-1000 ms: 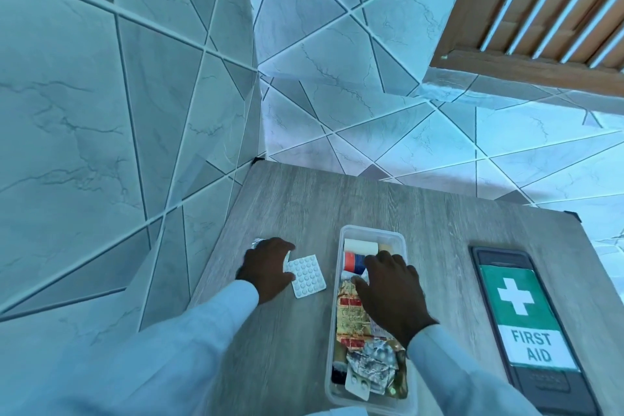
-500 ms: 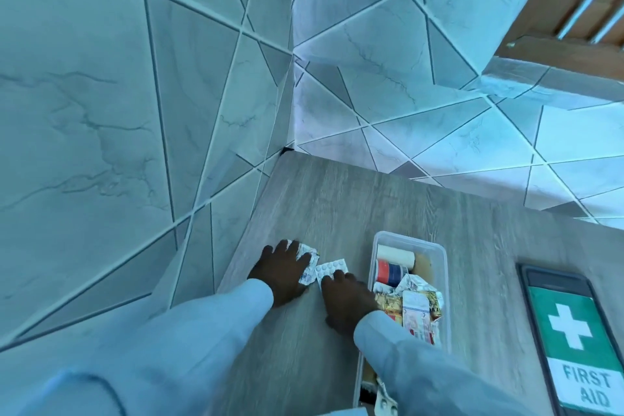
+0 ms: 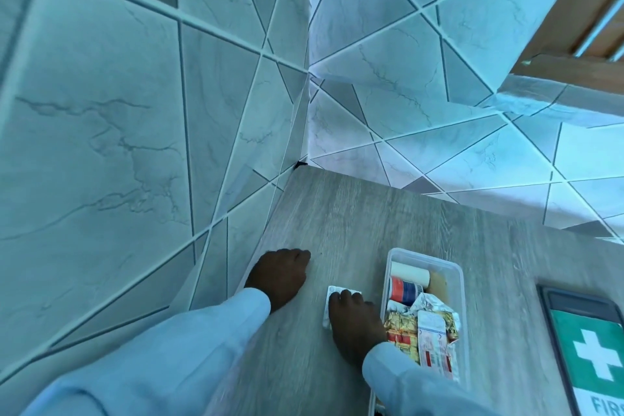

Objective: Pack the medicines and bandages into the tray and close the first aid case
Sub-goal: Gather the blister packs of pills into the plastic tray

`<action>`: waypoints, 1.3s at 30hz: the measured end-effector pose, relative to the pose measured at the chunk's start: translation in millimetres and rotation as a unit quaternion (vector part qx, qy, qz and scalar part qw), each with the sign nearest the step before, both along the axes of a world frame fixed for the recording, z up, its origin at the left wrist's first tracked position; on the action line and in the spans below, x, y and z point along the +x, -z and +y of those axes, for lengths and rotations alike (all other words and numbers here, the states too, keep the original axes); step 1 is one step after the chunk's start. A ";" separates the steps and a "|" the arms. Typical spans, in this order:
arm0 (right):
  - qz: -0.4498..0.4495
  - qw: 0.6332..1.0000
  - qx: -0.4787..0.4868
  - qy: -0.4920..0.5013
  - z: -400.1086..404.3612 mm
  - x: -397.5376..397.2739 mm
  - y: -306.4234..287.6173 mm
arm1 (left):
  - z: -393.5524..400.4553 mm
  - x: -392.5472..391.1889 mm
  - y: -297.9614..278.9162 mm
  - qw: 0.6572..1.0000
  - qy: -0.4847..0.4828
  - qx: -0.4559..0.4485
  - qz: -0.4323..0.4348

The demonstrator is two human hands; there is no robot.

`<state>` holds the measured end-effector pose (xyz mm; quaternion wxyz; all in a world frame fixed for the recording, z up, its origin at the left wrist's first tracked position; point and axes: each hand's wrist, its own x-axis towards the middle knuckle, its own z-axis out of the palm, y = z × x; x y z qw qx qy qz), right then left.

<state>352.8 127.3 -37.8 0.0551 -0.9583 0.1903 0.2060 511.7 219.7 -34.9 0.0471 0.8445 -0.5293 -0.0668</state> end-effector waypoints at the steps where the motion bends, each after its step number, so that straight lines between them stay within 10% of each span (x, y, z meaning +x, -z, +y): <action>1: 0.000 1.000 0.004 0.004 0.3 0.0 2.7 | 1.5 0.3 -5.5 0.995 -0.071 -0.053 0.044; 8: 0.013 1.000 0.014 0.011 -10.1 6.3 6.5 | 18.8 5.9 -21.8 0.863 -0.371 -0.181 0.291; 19: -0.015 1.000 -0.006 0.018 22.3 2.0 -9.6 | 54.2 -11.2 -30.9 0.747 -0.448 -0.289 0.397; 32: -0.376 0.827 0.144 0.393 10.2 -127.2 -87.4 | -11.0 -83.7 -53.6 0.831 -0.270 -0.273 0.403; 39: -0.448 0.640 0.239 0.577 -34.5 -205.1 -74.1 | -48.7 -159.8 -45.6 0.900 -0.141 -0.178 0.373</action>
